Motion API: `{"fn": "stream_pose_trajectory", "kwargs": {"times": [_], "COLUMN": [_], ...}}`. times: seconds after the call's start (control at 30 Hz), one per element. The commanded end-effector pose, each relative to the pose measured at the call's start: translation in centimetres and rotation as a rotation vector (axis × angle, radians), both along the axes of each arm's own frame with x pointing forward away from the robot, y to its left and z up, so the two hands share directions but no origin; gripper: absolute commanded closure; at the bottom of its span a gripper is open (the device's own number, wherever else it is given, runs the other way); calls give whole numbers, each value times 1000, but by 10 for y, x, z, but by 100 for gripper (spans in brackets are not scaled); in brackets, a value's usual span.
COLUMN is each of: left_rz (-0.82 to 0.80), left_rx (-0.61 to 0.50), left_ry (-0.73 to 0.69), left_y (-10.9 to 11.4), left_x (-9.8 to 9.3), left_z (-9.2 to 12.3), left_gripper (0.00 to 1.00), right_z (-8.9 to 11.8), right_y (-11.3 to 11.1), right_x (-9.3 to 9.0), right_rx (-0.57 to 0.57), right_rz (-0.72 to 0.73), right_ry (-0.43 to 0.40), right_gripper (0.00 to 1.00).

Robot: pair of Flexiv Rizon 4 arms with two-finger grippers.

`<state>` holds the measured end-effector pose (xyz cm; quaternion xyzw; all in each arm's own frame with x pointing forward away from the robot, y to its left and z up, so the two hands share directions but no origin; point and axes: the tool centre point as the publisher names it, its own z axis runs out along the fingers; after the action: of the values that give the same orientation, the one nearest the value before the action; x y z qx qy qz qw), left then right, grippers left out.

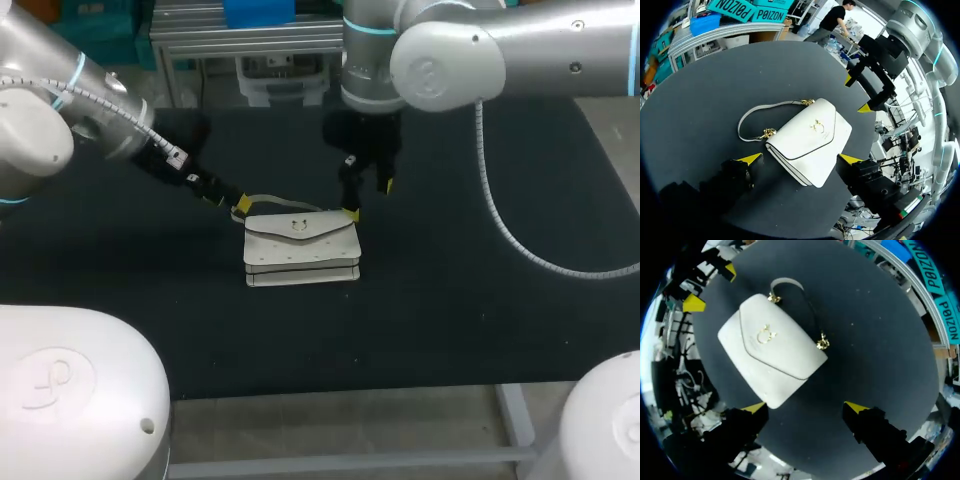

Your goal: Pick up the bag, open it, inspect its contents, close it, and place it on the opposite side

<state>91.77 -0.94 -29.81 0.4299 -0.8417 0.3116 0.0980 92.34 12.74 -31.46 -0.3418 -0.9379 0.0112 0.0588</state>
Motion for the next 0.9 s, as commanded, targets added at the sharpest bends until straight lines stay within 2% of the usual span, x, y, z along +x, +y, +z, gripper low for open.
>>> {"fn": "stream_pose_trajectory", "kwargs": {"times": [0.03, 0.1, 0.6, 0.63, 0.73, 0.8, 0.9], "left_rz": [538, 593, 593, 593, 763, 800, 840], "left_rx": [-68, -29, -29, -29, -82, -100, -130], "left_ry": [324, 328, 328, 328, 423, 481, 546], "left_y": [0, -3, -3, -3, -12, -17, -23], "left_x": [-8, -8, -8, -8, -12, -17, -20], "left_z": [-8, -13, -13, -13, -19, -23, -28], "left_gripper": [0, 0, 0, 0, 0, 0, 0], "right_z": [-2, -5, -5, -4, -3, -3, -2], "right_y": [-10, -11, -11, -9, -1, 2, 5], "right_x": [-7, -16, -16, -17, -28, -33, -38], "right_rx": [304, 365, 365, 411, 470, 485, 569], "right_rz": [-662, -760, -760, -787, -928, -1017, -1063], "right_ry": [232, 216, 216, 215, 144, 91, 54], "right_gripper": [0, 0, 0, 0, 0, 0, 0]}}
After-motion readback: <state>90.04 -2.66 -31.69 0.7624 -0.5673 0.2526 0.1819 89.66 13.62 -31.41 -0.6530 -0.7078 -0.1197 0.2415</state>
